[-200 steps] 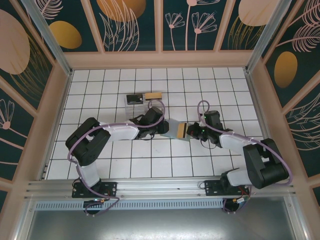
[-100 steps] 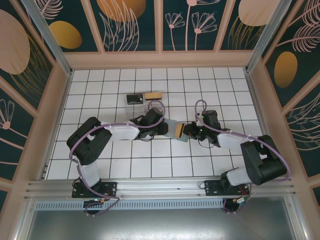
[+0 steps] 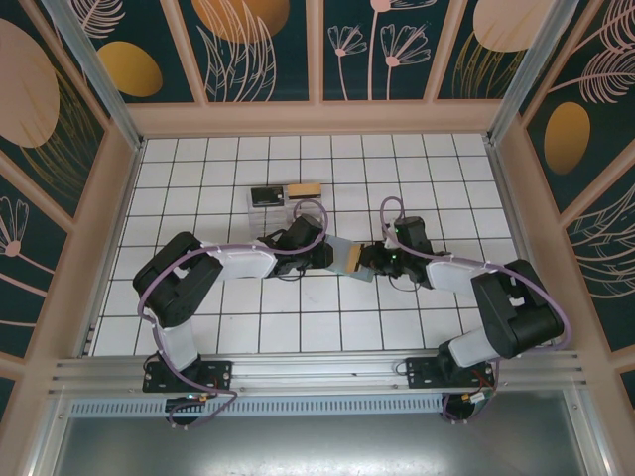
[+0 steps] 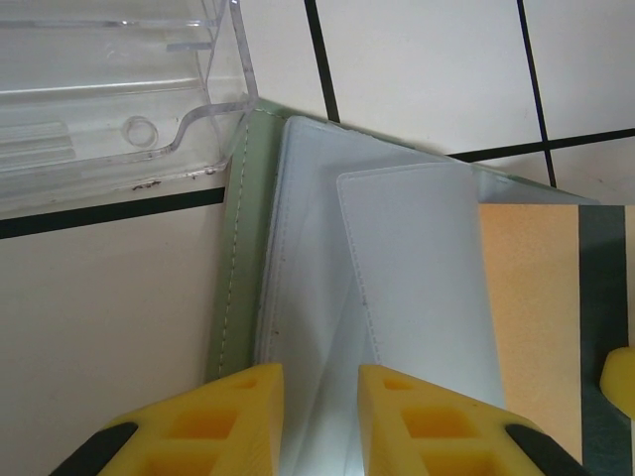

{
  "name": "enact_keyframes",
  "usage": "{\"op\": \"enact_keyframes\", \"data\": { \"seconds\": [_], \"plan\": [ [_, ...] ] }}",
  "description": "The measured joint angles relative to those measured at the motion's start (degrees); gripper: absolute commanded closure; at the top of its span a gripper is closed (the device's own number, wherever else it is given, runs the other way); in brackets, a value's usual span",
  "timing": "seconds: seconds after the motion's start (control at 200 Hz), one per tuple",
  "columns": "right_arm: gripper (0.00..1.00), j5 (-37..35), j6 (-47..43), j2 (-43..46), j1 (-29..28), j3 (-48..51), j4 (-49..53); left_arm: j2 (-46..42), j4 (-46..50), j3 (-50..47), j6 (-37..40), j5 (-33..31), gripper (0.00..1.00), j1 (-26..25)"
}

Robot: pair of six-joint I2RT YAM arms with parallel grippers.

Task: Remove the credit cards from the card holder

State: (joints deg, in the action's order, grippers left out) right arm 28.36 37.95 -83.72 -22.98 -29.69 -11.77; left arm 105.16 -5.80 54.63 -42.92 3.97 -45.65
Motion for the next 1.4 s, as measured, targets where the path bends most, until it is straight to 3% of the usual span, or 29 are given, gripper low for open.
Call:
{"op": "enact_keyframes", "data": {
  "seconds": [0.11, 0.485, 0.631, 0.756, 0.916, 1.086, 1.401],
  "plan": [
    [1.00, -0.3, -0.1, 0.1, 0.0, -0.2, 0.2, 0.0, 0.0, 0.0, 0.0, 0.0, 0.72, 0.0],
    [1.00, -2.0, -1.5, 6.7, 1.4, -0.2, 5.0, -0.5, 0.4, 0.0, 0.0, -1.3, 0.64, 0.0],
    [1.00, -3.3, -2.5, 10.8, 1.6, -0.2, 8.3, -3.2, 1.9, 0.0, 0.0, -2.0, 0.34, 0.0],
    [1.00, -5.0, -4.7, 14.3, 1.6, -1.0, 12.8, -8.6, 3.1, -0.7, 0.4, -3.5, 0.02, 0.0],
    [1.00, -8.5, -9.0, 15.9, 0.3, -7.2, 18.4, -18.2, 4.2, -1.8, 0.3, -8.1, 0.01, 0.0],
    [1.00, -13.7, -15.6, 14.9, -5.1, -17.1, 21.7, -28.7, 6.6, -4.1, -0.3, -17.1, 0.01, 0.0],
    [1.00, -25.3, -33.5, 4.5, -15.8, -32.6, 25.0, -48.5, 11.7, -15.6, -3.3, -31.0, 0.01, 1.1]
  ]
}}
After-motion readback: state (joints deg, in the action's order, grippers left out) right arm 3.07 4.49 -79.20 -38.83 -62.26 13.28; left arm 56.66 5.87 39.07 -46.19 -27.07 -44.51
